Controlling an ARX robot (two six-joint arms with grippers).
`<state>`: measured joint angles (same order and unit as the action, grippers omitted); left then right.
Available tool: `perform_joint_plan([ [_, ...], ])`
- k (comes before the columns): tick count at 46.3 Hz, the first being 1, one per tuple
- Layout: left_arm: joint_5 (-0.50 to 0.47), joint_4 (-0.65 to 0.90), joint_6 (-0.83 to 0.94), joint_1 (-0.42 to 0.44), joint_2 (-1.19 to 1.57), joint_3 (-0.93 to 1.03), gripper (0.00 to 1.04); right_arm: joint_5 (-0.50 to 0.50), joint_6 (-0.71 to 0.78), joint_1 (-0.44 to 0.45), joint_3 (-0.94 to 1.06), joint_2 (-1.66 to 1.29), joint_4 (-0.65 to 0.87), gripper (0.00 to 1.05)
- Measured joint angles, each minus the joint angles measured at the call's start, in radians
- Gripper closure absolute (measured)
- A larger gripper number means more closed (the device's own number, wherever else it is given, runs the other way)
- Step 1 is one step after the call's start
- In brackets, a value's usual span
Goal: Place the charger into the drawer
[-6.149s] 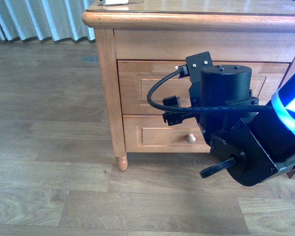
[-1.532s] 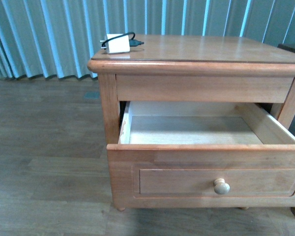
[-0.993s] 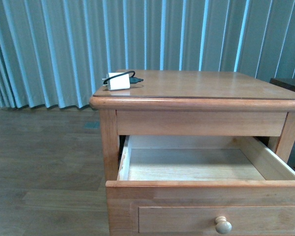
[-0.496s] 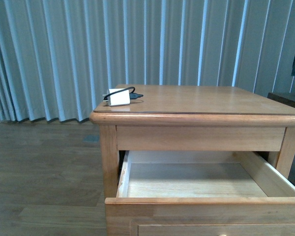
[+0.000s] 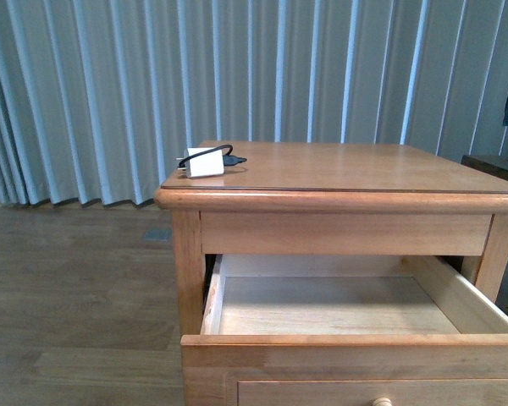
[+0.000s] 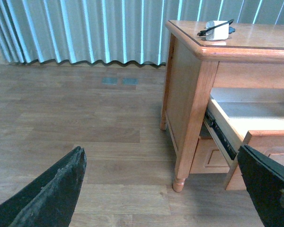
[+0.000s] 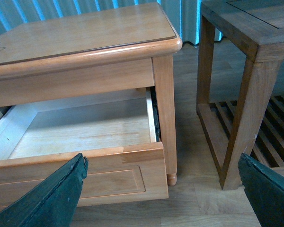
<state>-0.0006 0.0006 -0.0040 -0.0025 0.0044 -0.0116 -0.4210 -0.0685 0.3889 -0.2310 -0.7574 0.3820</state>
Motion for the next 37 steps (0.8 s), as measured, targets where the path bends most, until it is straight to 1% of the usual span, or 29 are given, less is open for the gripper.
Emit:
perform_joint_plan([
  [14, 0.000, 0.000, 0.000, 0.000, 0.000, 0.000, 0.06, 0.000, 0.000, 0.000, 0.000, 0.000, 0.000, 0.08],
  [15, -0.099, 0.027, -0.012, -0.029, 0.016, 0.002, 0.06, 0.000, 0.000, 0.000, 0.000, 0.000, 0.000, 0.08],
  [16, -0.257, 0.089, -0.024, -0.081, 0.049, 0.002, 0.06, 0.000, 0.000, 0.000, 0.000, 0.000, 0.000, 0.08],
  [18, -0.458, 0.153, -0.044, -0.148, 0.090, 0.002, 0.06, 0.000, 0.000, 0.000, 0.000, 0.000, 0.000, 0.08],
  [19, -0.538, 0.171, -0.052, -0.174, 0.105, 0.002, 0.06, 0.000, 0.000, 0.000, 0.000, 0.000, 0.000, 0.08],
  [22, -0.709, 0.199, -0.064, -0.208, 0.141, 0.002, 0.06, 0.000, 0.000, 0.000, 0.000, 0.000, 0.000, 0.08],
  [24, -0.772, 0.209, -0.080, -0.211, 0.164, 0.002, 0.06, 0.000, 0.000, 0.000, 0.000, 0.000, 0.000, 0.08],
  [27, -0.772, 0.238, -0.100, -0.210, 0.209, 0.001, 0.06, 0.000, 0.000, 0.000, 0.000, 0.000, 0.000, 0.08],
  [34, -0.623, 0.315, -0.156, -0.163, 0.396, -0.011, 0.06, 0.000, 0.000, 0.001, 0.000, 0.000, 0.000, 0.08],
  [37, -0.538, 0.336, -0.163, -0.143, 0.470, -0.033, 0.06, 0.000, 0.000, 0.001, 0.000, 0.000, 0.000, 0.08],
])
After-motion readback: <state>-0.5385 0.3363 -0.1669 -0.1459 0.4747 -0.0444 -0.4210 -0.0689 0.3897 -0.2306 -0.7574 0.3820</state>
